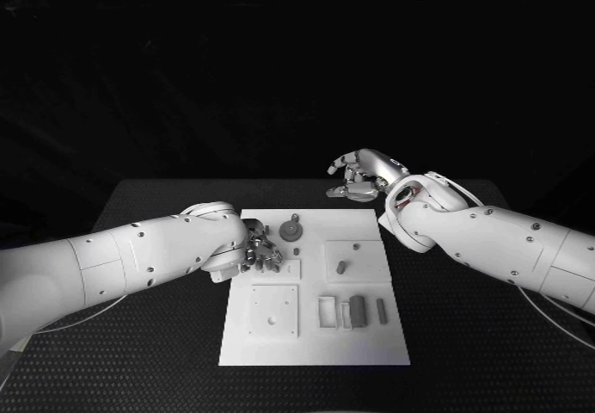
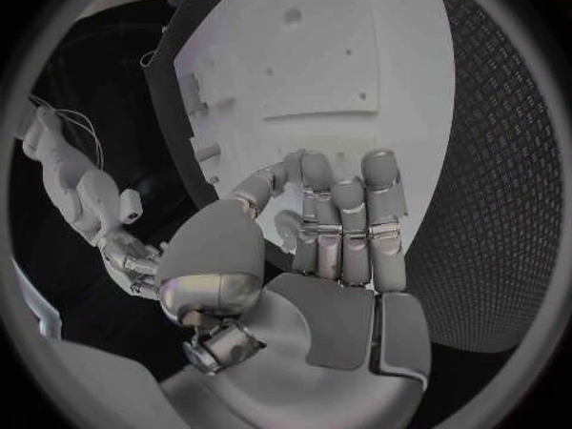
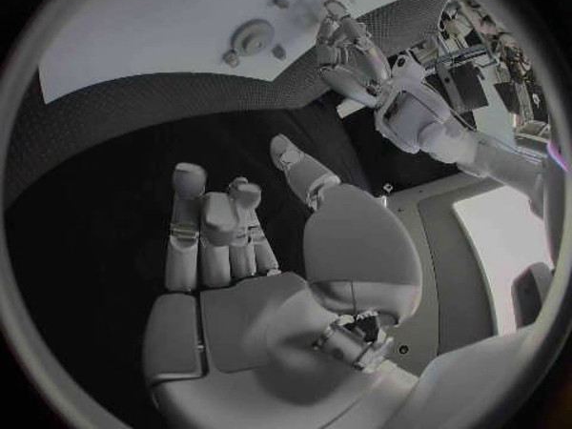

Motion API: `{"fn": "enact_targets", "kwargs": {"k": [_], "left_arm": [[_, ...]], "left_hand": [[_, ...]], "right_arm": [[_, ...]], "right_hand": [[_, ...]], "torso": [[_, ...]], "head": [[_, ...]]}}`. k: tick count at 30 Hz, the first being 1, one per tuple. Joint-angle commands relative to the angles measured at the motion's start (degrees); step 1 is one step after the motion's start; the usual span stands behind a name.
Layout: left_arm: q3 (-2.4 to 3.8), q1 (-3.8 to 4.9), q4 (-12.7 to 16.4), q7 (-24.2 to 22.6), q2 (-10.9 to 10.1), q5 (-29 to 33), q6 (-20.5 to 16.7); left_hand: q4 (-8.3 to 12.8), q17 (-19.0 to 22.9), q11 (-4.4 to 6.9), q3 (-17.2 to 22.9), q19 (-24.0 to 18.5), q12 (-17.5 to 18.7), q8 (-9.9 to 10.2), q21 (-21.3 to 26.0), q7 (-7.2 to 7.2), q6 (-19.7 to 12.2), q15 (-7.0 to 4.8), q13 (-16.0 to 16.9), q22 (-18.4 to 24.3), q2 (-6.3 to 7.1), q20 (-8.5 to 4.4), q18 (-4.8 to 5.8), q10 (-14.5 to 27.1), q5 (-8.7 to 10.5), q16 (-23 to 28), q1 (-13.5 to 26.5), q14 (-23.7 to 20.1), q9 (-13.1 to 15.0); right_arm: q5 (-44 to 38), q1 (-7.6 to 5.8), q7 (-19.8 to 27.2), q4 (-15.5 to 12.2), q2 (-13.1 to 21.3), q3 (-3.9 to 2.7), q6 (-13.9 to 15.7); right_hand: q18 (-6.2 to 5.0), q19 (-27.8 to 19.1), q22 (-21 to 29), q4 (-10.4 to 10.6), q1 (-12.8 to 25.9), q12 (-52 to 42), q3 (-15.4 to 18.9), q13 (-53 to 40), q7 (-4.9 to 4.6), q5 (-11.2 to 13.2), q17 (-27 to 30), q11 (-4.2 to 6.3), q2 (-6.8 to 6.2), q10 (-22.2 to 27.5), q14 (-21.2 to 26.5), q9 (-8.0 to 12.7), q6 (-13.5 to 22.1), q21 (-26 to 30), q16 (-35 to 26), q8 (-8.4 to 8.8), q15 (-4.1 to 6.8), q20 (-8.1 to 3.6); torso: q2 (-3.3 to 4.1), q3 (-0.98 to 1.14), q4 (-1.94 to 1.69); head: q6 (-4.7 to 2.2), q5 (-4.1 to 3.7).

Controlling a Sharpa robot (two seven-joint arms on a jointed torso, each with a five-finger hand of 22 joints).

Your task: Assemble the parts on the task board

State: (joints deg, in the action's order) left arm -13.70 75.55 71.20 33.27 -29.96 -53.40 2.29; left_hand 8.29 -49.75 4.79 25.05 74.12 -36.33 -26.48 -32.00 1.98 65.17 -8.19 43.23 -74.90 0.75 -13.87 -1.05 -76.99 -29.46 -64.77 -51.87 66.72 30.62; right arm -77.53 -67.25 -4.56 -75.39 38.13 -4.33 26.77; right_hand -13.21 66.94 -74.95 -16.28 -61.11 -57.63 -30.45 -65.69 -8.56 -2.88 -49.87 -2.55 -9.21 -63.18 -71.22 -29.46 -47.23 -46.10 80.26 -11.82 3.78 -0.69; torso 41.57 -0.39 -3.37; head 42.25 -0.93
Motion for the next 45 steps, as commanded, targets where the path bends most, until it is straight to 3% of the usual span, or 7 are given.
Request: {"fn": "enact_targets", "kwargs": {"k": [1, 45], "left_arm": [[0.06, -0.13, 0.1, -0.3, 0.2, -1.3, 1.0], [0.08, -0.46, -0.3, -1.4, 0.9, -3.1, -0.1]], "left_hand": [[6.5, 0.1, 0.27, 6.8, 0.1, -0.4, -1.7, -0.3, -1.96, 3.6, -0.84, 0.1, -1.2, -0.66, -0.41, -1.49, -0.2, -0.22, -0.3, -0.4, -0.3, 9.3], [6.6, 0.4, 0.22, 7.1, 0.0, -0.4, -1.7, -0.3, -1.89, 3.3, -0.84, 0.1, -1.1, -0.67, -0.44, -1.44, 0.0, 0.17, -0.4, -0.1, -0.5, 9.6]], "right_arm": [[0.0, -0.02, 0.3, -0.1, -0.1, -0.03, -0.7], [0.0, -0.02, -0.1, 0.0, -0.2, -0.03, -1.4]], "right_hand": [[-1.79, -0.3, -1.0, 0.0, -0.3, -0.2, 0.5, 0.1, -0.45, 0.1, -0.1, 0.13, 0.14, 0.5, 0.4, -0.1, -0.2, 0.3, -0.1, -0.23, 0.11, -0.09], [-1.79, -0.4, -1.0, 0.1, -0.3, -0.4, 0.7, 0.2, -0.46, 0.1, -0.1, 0.11, 0.29, 0.5, 0.4, -0.1, -0.1, 0.3, -0.1, -0.24, 0.1, -0.04]], "torso": [[0.03, 0.02, 0.04], [0.01, 0.03, -0.03]], "head": [[0.04, 0.02], [-0.37, -0.28]]}}
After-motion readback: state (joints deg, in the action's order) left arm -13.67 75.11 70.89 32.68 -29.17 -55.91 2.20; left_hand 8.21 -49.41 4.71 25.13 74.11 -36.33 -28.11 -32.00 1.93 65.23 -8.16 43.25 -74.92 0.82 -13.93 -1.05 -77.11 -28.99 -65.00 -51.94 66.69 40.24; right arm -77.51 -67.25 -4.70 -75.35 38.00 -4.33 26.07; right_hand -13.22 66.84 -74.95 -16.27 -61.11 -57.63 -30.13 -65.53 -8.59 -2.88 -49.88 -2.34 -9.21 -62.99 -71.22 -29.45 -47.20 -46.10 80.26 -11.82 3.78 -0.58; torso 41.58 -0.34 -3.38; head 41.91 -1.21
